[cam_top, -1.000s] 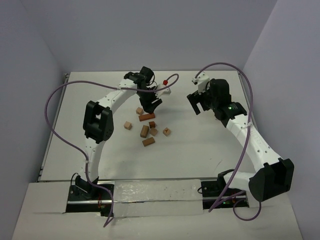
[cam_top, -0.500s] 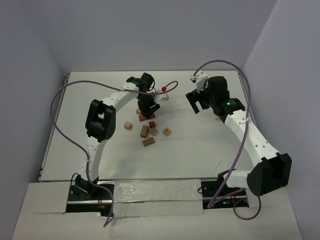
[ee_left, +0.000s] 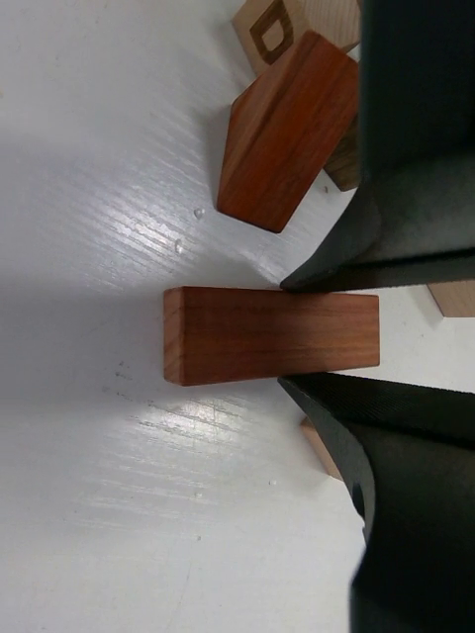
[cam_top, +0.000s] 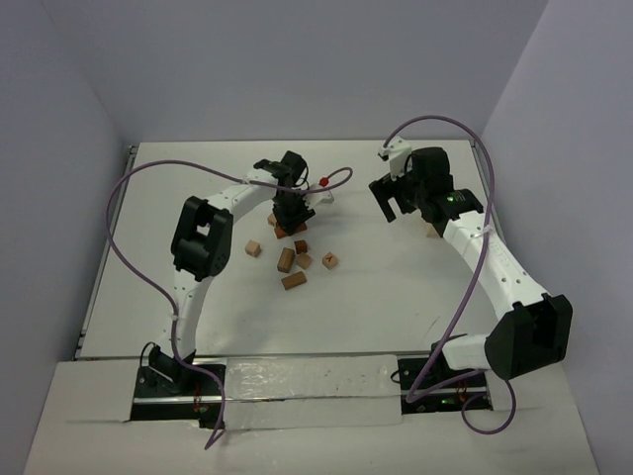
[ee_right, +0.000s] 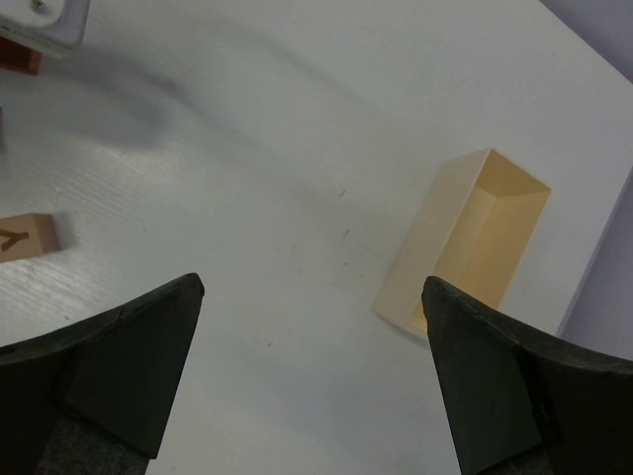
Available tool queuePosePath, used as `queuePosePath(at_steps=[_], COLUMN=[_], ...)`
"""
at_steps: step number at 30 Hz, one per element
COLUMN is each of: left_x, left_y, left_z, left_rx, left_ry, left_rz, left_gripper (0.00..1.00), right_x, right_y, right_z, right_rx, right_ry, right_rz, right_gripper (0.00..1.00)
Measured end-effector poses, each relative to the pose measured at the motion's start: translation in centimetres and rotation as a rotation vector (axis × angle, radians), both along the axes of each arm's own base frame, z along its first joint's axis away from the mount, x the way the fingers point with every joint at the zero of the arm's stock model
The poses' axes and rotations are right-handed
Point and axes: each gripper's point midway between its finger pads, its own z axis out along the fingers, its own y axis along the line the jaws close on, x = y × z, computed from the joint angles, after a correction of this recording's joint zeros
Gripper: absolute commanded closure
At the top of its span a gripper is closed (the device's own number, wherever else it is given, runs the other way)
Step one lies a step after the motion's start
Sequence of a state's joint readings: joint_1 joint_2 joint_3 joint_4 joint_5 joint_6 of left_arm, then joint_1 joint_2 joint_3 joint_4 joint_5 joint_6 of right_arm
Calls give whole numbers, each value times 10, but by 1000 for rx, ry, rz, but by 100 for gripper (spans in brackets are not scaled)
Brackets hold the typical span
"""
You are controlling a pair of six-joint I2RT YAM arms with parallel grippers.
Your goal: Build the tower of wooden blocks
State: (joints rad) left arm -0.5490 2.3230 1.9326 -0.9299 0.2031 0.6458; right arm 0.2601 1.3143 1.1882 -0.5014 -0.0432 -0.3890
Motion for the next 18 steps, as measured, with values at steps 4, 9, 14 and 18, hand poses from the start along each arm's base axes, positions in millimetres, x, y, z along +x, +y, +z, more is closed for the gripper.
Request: queuePosePath(at_steps=[4, 9, 14, 18], left_x=[0, -2, -16, -24], left_y=[-2, -9, -27, -40], left_z=[0, 0, 1, 3], left_rx=[2, 2, -18, -41], left_ry=[-4, -23, -17, 15], left_rz=[21, 84, 207, 343], left_gripper=[87, 100, 100, 100], right_x=[2, 2, 3, 4], right_y=[-2, -3, -3, -4], right_z=[0, 1, 1, 0], right_rx=[-5, -11, -15, -16], right_ry=[-1, -4, -5, -3], right_rz=[-3, -3, -5, -6], right_gripper=[0, 0, 0, 0])
